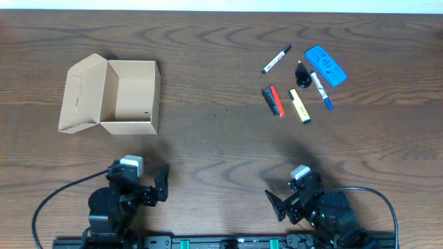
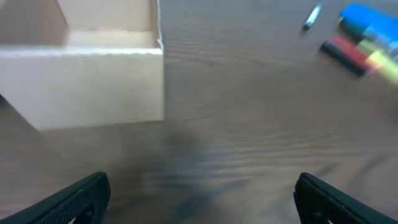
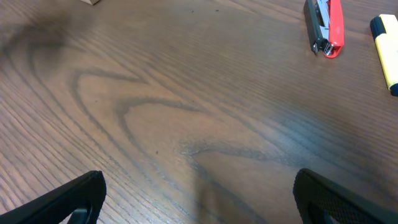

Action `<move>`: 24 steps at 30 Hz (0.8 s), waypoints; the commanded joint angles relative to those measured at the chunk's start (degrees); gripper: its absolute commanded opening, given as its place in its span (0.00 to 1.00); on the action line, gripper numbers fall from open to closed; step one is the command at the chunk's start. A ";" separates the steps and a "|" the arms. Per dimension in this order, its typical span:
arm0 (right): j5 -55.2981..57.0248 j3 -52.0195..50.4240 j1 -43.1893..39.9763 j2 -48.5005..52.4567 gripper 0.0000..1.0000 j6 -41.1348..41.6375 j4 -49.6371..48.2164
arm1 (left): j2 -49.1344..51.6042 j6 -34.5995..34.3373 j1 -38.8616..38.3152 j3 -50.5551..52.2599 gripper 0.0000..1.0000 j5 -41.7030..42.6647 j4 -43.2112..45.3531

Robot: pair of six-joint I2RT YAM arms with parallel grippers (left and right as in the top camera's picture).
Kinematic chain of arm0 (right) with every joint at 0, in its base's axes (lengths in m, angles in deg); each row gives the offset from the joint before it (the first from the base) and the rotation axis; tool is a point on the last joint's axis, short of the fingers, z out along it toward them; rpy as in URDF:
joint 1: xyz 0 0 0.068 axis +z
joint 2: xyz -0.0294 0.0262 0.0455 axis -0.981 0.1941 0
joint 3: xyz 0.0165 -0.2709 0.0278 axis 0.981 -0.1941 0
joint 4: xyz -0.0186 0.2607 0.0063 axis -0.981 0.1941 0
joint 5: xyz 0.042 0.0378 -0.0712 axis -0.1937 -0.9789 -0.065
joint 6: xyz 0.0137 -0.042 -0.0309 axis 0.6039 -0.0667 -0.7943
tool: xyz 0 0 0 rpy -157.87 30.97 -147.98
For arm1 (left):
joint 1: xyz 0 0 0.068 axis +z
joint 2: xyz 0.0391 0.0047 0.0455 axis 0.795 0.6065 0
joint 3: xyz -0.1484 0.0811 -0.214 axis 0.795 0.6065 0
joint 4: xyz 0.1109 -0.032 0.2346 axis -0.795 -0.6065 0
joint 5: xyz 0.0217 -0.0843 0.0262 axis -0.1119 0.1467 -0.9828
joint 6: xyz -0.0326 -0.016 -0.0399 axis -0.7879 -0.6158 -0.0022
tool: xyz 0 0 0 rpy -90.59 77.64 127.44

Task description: Pack container

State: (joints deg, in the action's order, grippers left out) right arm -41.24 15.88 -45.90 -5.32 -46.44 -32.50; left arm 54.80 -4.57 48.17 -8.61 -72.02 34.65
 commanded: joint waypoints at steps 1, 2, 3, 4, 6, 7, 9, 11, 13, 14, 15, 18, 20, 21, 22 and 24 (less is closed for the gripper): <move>0.79 -0.39 0.72 -0.42 0.99 -0.68 0.07 | -0.37 -16.37 0.35 0.57 0.95 3.87 -0.22; 0.79 -0.39 0.72 -0.42 0.99 -0.68 0.07 | -0.37 -17.27 0.35 0.59 0.95 2.49 0.31; 0.79 -0.39 0.72 -0.42 0.99 -0.68 0.07 | -0.37 -18.69 0.35 0.61 0.95 1.60 0.98; 0.79 -0.39 0.72 -0.42 0.99 -0.68 0.07 | -0.37 -20.09 0.37 0.63 0.95 1.60 1.79; 0.79 -0.39 0.72 -0.42 0.99 -0.68 0.07 | -0.37 -20.70 0.35 0.63 0.95 3.30 4.79; 0.79 -0.39 0.72 -0.42 0.99 -0.68 0.07 | -0.37 -20.70 0.35 0.63 0.95 4.87 7.34; 0.79 -0.39 0.72 -0.42 0.99 -0.68 0.07 | -0.31 -20.72 0.35 0.55 0.95 7.78 12.83; 0.79 -0.39 0.72 -0.42 0.99 -0.68 0.07 | 0.15 -20.70 0.35 -0.46 0.96 7.30 15.43; 0.79 -0.39 0.72 -0.42 0.99 -0.68 0.07 | 1.92 -19.82 0.37 -3.06 0.96 4.72 14.82; 0.79 -0.39 0.72 -0.42 0.99 -0.68 0.07 | 3.17 -18.60 0.35 -4.61 0.96 3.74 14.25; 0.79 -0.39 0.72 -0.42 0.99 -0.68 0.07 | 5.07 -17.09 0.35 -6.71 0.96 2.80 13.42; 0.79 -0.39 0.72 -0.42 0.99 -0.68 0.07 | 11.43 -13.07 0.35 -12.76 0.96 -0.46 10.88; 0.79 -0.39 0.72 -0.42 0.99 -0.68 0.07 | 17.00 -10.14 0.35 -17.40 0.96 -2.91 9.40; 0.79 -0.39 0.72 -0.42 0.99 -0.68 0.07 | 21.03 -8.50 0.35 -20.61 0.96 -4.76 8.48; 0.76 -0.39 0.72 -0.42 0.99 -0.68 0.07 | 22.43 -7.98 0.35 -21.70 0.96 -5.46 8.22; 0.79 -0.39 0.72 -0.42 0.99 -0.68 0.07 | 28.37 -5.31 0.35 -26.27 0.96 -7.56 7.08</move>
State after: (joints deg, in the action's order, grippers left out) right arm -41.09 15.88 -45.90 -5.37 -46.44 -32.45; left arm 77.09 -15.90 48.17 -29.79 -74.40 42.71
